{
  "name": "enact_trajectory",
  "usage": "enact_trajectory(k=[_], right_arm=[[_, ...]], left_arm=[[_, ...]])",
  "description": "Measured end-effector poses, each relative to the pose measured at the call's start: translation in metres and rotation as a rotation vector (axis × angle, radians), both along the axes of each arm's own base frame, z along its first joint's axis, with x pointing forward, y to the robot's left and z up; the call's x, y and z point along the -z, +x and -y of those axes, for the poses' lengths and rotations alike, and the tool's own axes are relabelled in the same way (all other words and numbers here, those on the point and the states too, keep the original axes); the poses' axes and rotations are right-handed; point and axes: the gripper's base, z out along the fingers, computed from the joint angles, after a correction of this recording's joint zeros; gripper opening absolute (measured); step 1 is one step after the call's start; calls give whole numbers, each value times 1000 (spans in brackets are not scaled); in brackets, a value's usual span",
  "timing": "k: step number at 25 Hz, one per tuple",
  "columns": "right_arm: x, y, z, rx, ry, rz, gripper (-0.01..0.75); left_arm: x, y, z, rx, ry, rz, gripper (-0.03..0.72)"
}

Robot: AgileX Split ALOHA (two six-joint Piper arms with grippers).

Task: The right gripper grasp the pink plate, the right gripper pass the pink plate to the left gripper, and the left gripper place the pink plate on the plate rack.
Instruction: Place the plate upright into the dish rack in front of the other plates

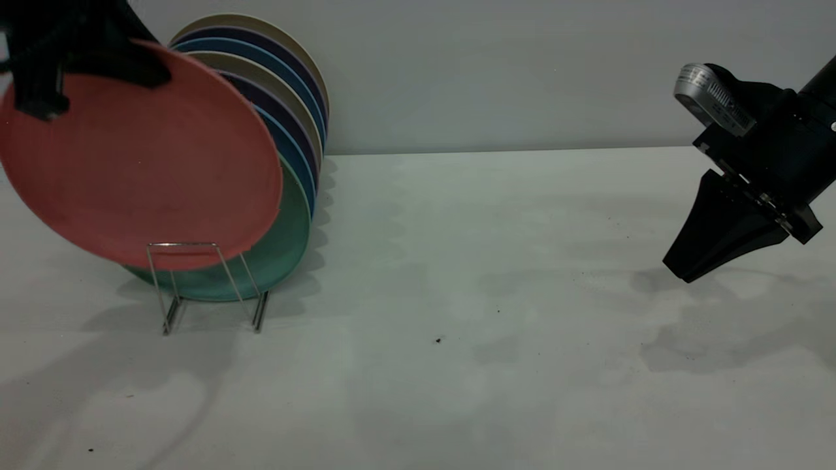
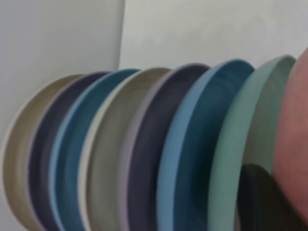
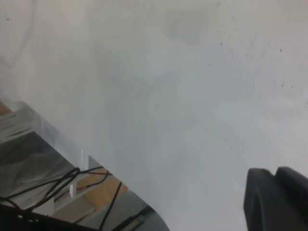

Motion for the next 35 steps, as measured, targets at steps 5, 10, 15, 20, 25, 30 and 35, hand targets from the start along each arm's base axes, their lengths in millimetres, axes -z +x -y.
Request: enact_trajectory(k=[5, 10, 15, 20, 25, 30, 35], right_arm=[[0, 0, 0, 0, 0, 0, 21], [0, 0, 0, 2, -5, 5, 24], [1, 1, 1, 4, -9, 8, 27], [1, 1, 1, 4, -12, 11, 29], [1, 1, 1, 4, -12, 11, 33], [1, 1, 1, 4, -13, 11, 33], [1, 1, 1, -1, -17, 11, 33]], left_arm=[[10, 4, 0, -3, 3, -24, 83], [10, 5, 0, -3, 3, -23, 85], [10, 5, 0, -2, 2, -25, 161], [10, 4, 0, 0, 2, -26, 316], [10, 5, 0, -2, 2, -26, 395], [11, 2, 2, 1, -28, -67, 434], [13, -6, 8, -17, -115, -191, 450]])
